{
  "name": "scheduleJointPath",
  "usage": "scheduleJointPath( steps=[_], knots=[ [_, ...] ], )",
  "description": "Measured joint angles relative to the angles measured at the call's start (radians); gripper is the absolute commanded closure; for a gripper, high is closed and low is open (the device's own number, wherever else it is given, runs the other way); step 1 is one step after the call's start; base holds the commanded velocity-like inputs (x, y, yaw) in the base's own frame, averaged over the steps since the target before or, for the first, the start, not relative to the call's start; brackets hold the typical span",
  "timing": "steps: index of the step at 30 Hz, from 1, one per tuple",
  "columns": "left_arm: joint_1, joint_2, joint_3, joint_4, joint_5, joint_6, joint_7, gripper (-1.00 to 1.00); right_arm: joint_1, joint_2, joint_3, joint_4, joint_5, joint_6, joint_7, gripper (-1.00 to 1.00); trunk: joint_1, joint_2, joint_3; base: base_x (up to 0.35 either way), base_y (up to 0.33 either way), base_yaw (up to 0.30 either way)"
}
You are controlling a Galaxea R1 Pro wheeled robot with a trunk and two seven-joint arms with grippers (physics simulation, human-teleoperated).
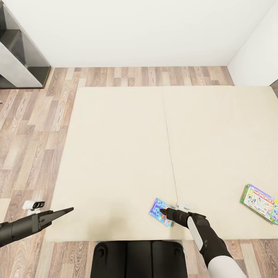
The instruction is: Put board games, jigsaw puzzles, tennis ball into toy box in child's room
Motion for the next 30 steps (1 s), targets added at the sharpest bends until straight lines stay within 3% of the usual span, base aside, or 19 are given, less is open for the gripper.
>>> scheduleJointPath(
  steps=[11, 30],
  knots=[
    [0.000, 0.000, 0.000, 0.000, 0.000, 0.000, 0.000, -1.00, 0.000, 0.001, 0.001, 0.000, 0.001, 0.000, 0.000, -1.00, 0.000, 0.000, 0.000, 0.000, 0.000, 0.121],
    [0.000, 0.000, 0.000, 0.000, 0.000, 0.000, 0.000, -1.00, 0.000, 0.001, 0.000, 0.000, 0.001, -0.013, 0.000, -1.00, 0.000, 0.000, 0.000, 0.000, 0.000, 0.008]
  ],
)
